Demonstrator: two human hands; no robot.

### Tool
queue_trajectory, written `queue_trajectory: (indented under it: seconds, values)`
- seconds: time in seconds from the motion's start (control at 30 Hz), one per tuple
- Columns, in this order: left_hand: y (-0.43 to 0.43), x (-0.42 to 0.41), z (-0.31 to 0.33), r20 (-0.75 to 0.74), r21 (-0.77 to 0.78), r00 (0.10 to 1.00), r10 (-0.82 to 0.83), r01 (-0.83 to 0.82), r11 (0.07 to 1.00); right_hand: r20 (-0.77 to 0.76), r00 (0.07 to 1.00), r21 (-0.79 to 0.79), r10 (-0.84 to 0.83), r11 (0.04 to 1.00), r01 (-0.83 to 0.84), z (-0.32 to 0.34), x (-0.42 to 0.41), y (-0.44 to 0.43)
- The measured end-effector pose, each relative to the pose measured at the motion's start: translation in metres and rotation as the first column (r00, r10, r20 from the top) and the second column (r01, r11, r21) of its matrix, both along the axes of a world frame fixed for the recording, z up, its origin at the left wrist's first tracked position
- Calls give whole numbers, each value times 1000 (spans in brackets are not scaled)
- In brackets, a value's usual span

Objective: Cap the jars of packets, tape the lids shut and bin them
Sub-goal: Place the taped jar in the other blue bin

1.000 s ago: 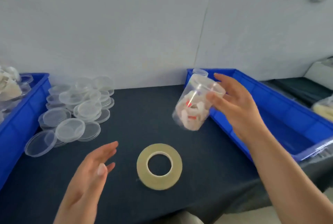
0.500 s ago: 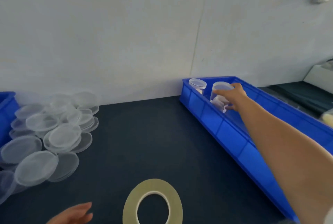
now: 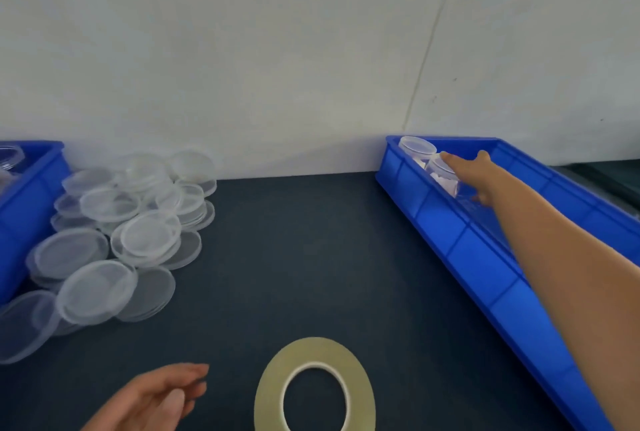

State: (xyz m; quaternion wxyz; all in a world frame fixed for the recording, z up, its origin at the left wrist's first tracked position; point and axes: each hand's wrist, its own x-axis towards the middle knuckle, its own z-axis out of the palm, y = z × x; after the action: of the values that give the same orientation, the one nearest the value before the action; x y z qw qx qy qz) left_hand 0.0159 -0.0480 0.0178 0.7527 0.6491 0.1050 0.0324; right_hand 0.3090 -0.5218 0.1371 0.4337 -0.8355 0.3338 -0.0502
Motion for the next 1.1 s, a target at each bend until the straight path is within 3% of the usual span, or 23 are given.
queue_trajectory:
  seconds: [0.07, 0.13, 0.23, 0.4, 0.53, 0.63, 0.73, 0.83, 0.9, 1.0, 1.1]
  values:
    - [9, 1, 5, 69, 94, 992, 103, -110, 990, 79, 997, -133, 28, 991, -17, 16, -12, 10]
    - [11, -4, 10, 197, 196, 977, 81, -121, 973, 223, 968, -214, 112, 975, -63, 32, -30, 35]
    - [10, -20, 25, 240, 238, 971, 20, -79, 968, 392, 874, -262, 287, 946, -193, 45, -78, 94]
    - [17, -43, 38, 122, 296, 986, -112, 71, 953, 395, 605, -385, 691, 723, -574, 20, -194, 206]
    - [29, -63, 39, 89, 478, 984, -152, 92, 874, 387, 451, -371, 804, 584, -722, -52, -280, 284]
    - [55, -75, 44, 160, 683, 979, -128, -16, 730, 332, 296, -488, 895, 432, -758, -108, -318, 334]
    - [96, -81, 66, 302, 824, 953, -29, -246, 510, 247, 173, -679, 954, 298, -671, -141, -331, 357]
    - [144, -76, 101, 446, 834, 889, 107, -456, 311, 285, 158, -710, 946, 319, -628, -146, -330, 359]
    - [175, -69, 124, 472, 843, 868, 153, -495, 209, 277, 172, -739, 945, 324, -591, -149, -330, 358]
    - [211, -59, 151, 516, 829, 839, 173, -540, 149, 241, 114, -821, 964, 265, -507, -155, -331, 362]
    - [239, -34, 172, 460, 876, 866, 196, -479, 64, 183, 160, -837, 970, 239, -492, -149, -327, 361]
